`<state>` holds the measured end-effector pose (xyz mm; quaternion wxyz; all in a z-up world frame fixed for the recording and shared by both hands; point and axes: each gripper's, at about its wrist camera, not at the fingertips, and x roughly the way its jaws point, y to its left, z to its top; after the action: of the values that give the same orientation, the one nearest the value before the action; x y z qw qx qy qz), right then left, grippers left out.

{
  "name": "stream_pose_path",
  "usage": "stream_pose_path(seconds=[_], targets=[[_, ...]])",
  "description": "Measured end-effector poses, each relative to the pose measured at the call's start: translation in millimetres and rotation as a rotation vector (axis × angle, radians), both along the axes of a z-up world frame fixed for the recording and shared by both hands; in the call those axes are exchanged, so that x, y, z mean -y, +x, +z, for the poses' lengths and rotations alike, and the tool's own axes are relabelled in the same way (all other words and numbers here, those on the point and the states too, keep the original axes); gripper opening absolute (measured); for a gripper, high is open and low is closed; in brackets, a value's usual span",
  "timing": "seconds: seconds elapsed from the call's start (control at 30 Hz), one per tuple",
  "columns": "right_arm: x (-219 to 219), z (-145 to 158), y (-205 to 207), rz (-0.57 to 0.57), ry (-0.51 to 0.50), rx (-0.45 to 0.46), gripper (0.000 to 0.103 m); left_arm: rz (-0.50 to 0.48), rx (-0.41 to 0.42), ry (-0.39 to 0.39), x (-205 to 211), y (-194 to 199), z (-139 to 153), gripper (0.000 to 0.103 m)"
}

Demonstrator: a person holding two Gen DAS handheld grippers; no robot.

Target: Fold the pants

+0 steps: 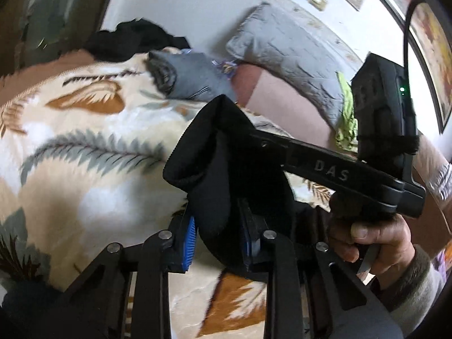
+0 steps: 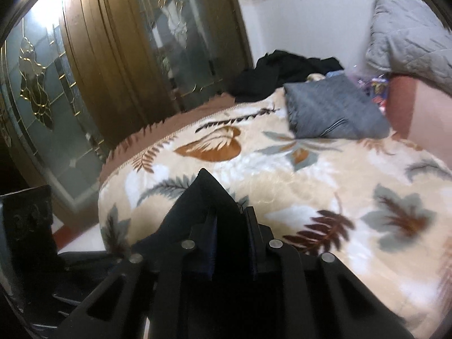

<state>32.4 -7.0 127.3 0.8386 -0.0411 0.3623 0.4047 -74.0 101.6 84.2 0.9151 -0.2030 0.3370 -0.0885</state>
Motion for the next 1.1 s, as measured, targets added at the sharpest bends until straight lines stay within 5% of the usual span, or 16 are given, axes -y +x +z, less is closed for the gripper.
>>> stream_pose_path(seconds=[0.57,0.87,1.1], targets=[[35,23,-18,-0.082,0.077,0.024,0.017,-0.035,0.01,0.046,17,-6,24,0.018],[144,49,-44,-0.231,0.171,0.06,0.013,-0.28,0.112,0.068,93,-9,59,0.018],[238,9,-53,-0.467,0.166,-0.033,0.01,-0.489,0.055,0.076,177,9,39,0.018]])
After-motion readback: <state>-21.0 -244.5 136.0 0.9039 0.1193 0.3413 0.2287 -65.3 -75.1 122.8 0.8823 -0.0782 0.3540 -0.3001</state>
